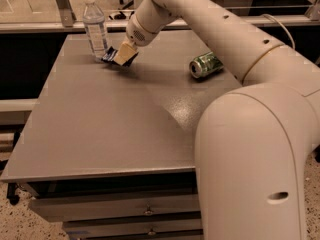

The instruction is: Move rxbar blueberry near blue plastic bottle

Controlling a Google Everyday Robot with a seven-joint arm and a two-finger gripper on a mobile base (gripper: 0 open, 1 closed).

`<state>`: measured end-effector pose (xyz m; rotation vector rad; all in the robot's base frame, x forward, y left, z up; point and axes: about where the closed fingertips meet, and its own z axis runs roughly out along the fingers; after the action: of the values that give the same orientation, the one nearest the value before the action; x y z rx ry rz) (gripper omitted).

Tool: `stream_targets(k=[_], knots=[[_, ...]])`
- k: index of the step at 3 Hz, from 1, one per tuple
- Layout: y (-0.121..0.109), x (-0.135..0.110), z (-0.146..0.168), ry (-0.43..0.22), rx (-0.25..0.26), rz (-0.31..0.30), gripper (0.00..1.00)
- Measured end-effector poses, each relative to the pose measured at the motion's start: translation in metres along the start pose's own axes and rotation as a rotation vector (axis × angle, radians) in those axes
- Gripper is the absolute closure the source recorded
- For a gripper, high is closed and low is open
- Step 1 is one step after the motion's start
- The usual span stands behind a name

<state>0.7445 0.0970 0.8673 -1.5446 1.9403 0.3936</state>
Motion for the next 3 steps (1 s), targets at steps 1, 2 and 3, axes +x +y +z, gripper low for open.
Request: stream_targets(k=[1, 2, 3], knots=[[-0.0031, 0.0032, 0.0015, 0.011, -0.002, 0.0, 0.36], [-0.0023, 0.0037, 0.0007, 0.019, -0.006, -0.004, 0.12], [0.0026, 0.0041, -0.0012, 0.025, -0.012, -0.006, 0.0]])
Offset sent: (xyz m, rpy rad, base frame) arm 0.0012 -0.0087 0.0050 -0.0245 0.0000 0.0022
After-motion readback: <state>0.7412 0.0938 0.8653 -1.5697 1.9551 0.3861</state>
